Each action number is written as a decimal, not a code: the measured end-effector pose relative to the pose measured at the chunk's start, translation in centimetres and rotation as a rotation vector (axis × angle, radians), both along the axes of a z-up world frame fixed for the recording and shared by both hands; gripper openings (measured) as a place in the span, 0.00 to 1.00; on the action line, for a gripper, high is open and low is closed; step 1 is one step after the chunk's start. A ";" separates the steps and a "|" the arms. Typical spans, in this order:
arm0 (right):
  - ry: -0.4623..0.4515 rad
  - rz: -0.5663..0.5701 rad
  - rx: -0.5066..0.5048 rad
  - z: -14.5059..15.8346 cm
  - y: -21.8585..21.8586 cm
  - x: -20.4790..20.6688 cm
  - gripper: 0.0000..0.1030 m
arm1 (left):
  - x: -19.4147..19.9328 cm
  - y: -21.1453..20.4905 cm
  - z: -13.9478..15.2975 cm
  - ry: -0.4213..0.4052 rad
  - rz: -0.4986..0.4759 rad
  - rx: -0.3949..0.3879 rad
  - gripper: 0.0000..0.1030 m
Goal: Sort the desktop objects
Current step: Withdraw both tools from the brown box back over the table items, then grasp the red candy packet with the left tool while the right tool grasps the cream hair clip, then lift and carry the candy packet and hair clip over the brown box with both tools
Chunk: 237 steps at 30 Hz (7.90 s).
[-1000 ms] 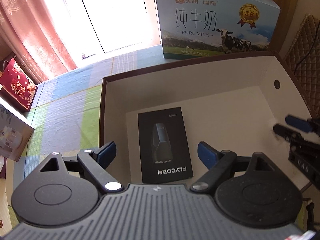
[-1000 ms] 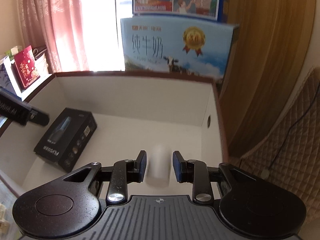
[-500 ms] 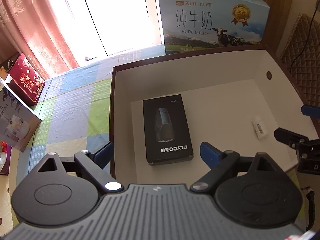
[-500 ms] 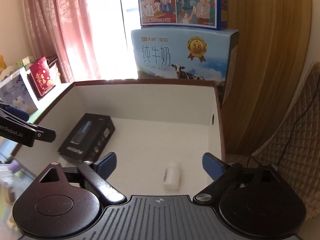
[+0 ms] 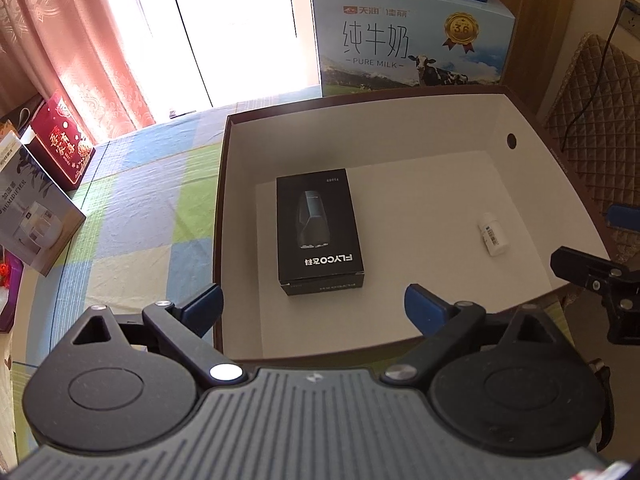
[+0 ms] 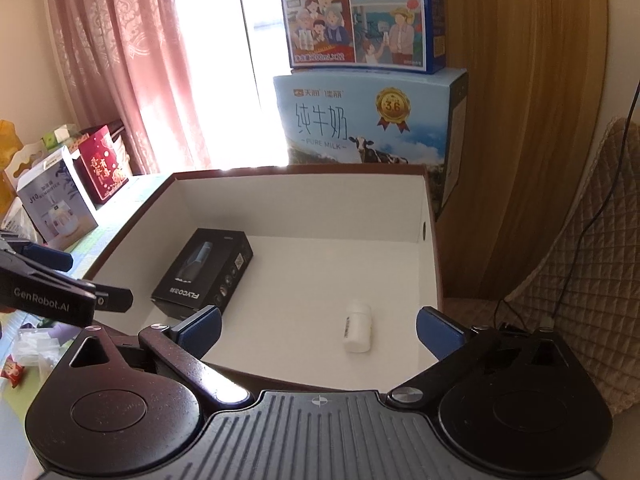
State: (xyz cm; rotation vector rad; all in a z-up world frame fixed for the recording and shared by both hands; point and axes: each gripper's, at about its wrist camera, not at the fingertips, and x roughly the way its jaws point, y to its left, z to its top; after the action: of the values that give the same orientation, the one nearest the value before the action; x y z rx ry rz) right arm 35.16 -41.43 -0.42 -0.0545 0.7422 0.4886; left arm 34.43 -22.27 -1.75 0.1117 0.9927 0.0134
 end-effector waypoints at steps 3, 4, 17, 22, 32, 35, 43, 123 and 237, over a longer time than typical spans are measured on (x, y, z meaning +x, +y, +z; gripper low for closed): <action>-0.003 -0.002 0.003 0.6 0.1 -0.6 0.98 | -0.9 -0.1 0.5 -0.014 -0.001 0.002 0.94; -0.003 -0.002 0.004 0.7 0.1 -0.8 0.98 | -1.2 -0.1 0.7 -0.019 0.000 0.001 0.95; 0.016 -0.050 0.019 1.5 0.4 -3.3 0.98 | -5.8 0.5 2.3 -0.059 0.006 -0.016 0.96; -0.030 -0.042 -0.035 1.3 0.8 -5.5 0.98 | -8.0 0.7 2.5 -0.071 0.018 -0.017 0.97; -0.037 -0.026 -0.040 1.4 0.5 -9.6 0.98 | -12.5 1.6 2.9 -0.093 0.041 -0.016 0.97; -0.029 -0.022 -0.045 1.4 0.7 -10.5 0.98 | -13.5 2.2 3.2 -0.102 0.049 -0.022 0.97; -0.019 -0.026 -0.068 1.3 1.7 -12.3 0.98 | -15.4 4.0 3.8 -0.131 0.048 -0.019 0.97; 0.197 -0.129 -0.170 -12.2 22.9 -17.1 0.31 | -16.7 31.3 -9.8 0.088 0.042 -0.034 0.90; 0.099 -0.006 -0.039 -2.8 3.5 13.1 0.37 | 14.5 -3.7 -4.1 -0.006 -0.186 -0.147 0.18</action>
State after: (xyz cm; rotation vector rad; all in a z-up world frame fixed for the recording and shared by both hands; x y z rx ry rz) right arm 48.22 -37.92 -3.24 -0.0645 0.8487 0.4736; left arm 48.90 -25.97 -5.84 0.0686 0.9706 -0.2289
